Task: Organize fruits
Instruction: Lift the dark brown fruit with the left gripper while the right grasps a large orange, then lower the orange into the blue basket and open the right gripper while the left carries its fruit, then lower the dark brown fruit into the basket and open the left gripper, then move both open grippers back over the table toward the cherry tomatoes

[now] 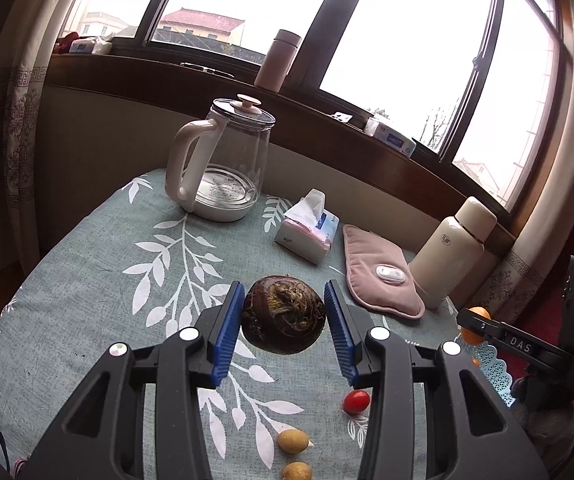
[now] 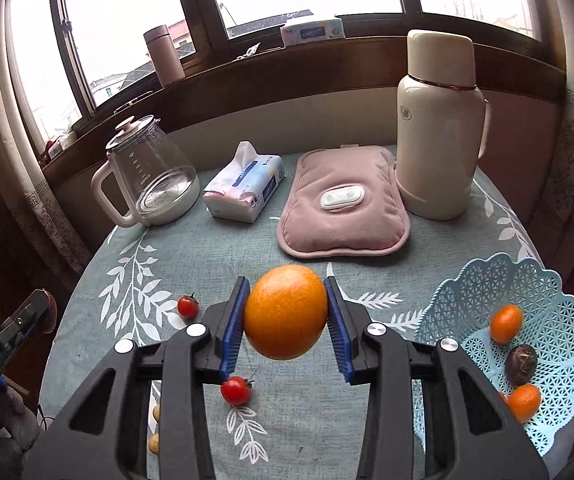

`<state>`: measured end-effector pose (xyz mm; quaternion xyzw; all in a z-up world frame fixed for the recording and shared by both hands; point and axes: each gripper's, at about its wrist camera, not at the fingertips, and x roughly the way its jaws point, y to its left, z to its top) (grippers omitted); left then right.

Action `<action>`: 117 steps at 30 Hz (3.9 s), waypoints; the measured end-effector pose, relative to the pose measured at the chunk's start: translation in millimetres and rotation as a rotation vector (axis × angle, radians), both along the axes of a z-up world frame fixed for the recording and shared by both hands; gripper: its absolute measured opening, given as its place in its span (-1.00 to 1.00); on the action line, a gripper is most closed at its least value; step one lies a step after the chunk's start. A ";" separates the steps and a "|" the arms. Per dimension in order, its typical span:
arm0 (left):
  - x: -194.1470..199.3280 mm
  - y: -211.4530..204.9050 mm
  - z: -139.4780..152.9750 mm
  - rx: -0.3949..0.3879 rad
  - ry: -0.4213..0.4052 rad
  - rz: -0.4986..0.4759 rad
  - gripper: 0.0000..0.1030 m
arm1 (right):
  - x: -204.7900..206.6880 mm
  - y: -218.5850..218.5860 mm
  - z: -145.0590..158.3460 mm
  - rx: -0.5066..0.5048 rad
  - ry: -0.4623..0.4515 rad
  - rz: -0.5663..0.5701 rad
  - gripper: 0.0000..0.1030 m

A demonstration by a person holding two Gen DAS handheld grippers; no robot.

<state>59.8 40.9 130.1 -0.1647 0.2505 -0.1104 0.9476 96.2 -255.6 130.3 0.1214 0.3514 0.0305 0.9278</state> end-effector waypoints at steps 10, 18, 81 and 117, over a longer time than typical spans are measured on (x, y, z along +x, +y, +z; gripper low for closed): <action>-2.9 -50.0 -1.3 0.048 0.007 -0.101 -0.19 | -41.1 -91.4 -27.0 0.088 0.075 -0.156 -0.24; -2.9 -102.6 -2.9 0.095 0.013 -0.187 -0.19 | -77.8 -154.1 -56.0 0.112 0.163 -0.308 -0.24; -1.1 -213.0 -17.3 0.199 0.022 -0.257 0.71 | -155.8 -146.9 10.7 0.126 -0.292 -0.326 0.62; 102.0 -72.9 -73.4 0.174 0.321 -0.085 0.59 | -128.3 -82.8 -21.5 0.071 -0.178 -0.149 0.65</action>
